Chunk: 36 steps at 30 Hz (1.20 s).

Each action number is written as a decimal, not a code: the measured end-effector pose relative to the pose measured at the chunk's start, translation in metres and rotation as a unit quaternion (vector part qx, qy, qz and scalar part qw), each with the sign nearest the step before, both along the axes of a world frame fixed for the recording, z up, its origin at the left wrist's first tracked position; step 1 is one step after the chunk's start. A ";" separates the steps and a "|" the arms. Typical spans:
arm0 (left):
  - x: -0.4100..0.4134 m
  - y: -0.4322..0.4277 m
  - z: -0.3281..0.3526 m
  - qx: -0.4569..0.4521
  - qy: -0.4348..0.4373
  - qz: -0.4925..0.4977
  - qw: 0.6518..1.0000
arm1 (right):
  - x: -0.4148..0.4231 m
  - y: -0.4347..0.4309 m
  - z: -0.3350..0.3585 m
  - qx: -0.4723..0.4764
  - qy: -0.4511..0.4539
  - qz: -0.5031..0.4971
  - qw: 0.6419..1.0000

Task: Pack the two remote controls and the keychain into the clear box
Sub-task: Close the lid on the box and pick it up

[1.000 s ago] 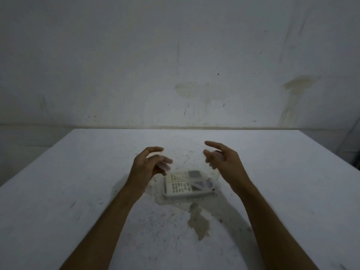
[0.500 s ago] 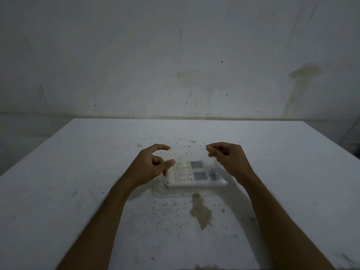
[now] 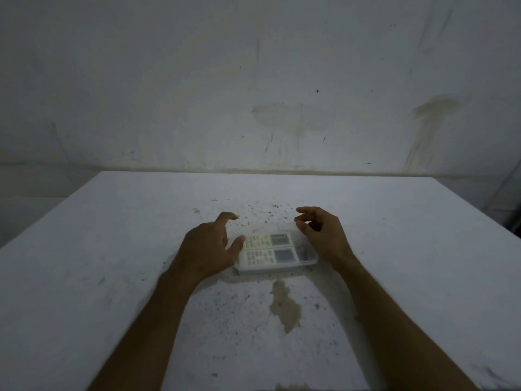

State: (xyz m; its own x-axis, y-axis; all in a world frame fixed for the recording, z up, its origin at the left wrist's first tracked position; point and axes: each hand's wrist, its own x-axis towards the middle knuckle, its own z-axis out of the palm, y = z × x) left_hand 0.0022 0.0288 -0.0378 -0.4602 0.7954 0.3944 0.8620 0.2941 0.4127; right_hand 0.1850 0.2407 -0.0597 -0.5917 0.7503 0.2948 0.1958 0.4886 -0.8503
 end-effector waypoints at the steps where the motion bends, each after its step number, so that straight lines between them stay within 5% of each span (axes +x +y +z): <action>1: 0.004 0.002 0.001 0.042 0.055 0.002 0.998 | 0.000 -0.001 0.000 0.013 0.003 -0.003 1.000; 3: 0.021 0.010 0.003 0.092 0.125 -0.043 0.987 | -0.002 -0.004 0.001 0.034 0.016 -0.006 0.999; 6: 0.048 0.031 -0.007 -0.007 0.129 -0.097 0.987 | -0.002 -0.007 0.001 0.060 0.028 -0.012 0.998; 12: 0.050 0.046 -0.021 -0.148 0.084 -0.048 0.984 | 0.001 -0.003 -0.002 0.050 0.041 -0.015 0.998; 27: 0.054 0.047 -0.032 -0.104 0.210 -0.028 0.972 | -0.002 -0.016 -0.003 0.025 0.002 -0.097 0.995; 31: 0.052 0.046 -0.026 -0.142 0.153 -0.054 0.976 | 0.002 -0.012 0.003 -0.006 -0.097 -0.080 0.992; 36: 0.043 0.053 -0.014 -0.209 0.096 -0.081 0.970 | 0.005 -0.002 0.006 -0.090 -0.085 -0.061 0.990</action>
